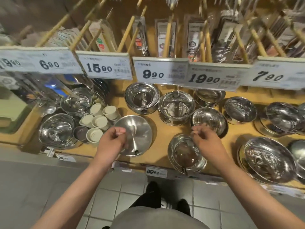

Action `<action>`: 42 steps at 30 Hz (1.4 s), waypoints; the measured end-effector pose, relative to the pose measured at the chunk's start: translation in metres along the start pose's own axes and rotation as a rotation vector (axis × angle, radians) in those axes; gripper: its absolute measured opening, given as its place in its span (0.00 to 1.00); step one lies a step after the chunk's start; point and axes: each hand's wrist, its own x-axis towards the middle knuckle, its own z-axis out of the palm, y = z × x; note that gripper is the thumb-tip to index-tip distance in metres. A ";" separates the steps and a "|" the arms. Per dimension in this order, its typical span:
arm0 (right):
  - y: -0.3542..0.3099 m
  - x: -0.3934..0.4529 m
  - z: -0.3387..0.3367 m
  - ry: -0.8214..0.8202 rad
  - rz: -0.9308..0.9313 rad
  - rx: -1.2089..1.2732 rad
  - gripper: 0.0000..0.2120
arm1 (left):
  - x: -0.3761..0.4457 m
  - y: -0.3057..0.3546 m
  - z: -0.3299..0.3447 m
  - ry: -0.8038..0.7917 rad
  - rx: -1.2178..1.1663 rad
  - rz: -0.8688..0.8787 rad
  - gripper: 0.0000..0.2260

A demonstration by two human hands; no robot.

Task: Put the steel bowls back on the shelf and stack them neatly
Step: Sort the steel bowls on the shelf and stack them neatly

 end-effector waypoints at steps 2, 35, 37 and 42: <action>0.001 -0.002 0.000 -0.030 -0.005 0.017 0.07 | -0.007 -0.011 -0.006 0.158 0.095 0.025 0.03; -0.079 0.004 0.098 -0.352 -0.158 -0.206 0.18 | -0.081 -0.034 -0.079 0.254 -0.247 -0.313 0.08; -0.081 0.013 0.114 -0.358 -0.175 -0.276 0.17 | -0.091 -0.038 -0.085 0.291 -0.258 -0.319 0.09; -0.067 0.035 0.133 -0.390 -0.078 -0.496 0.13 | -0.108 -0.054 -0.100 0.358 -0.311 -0.363 0.10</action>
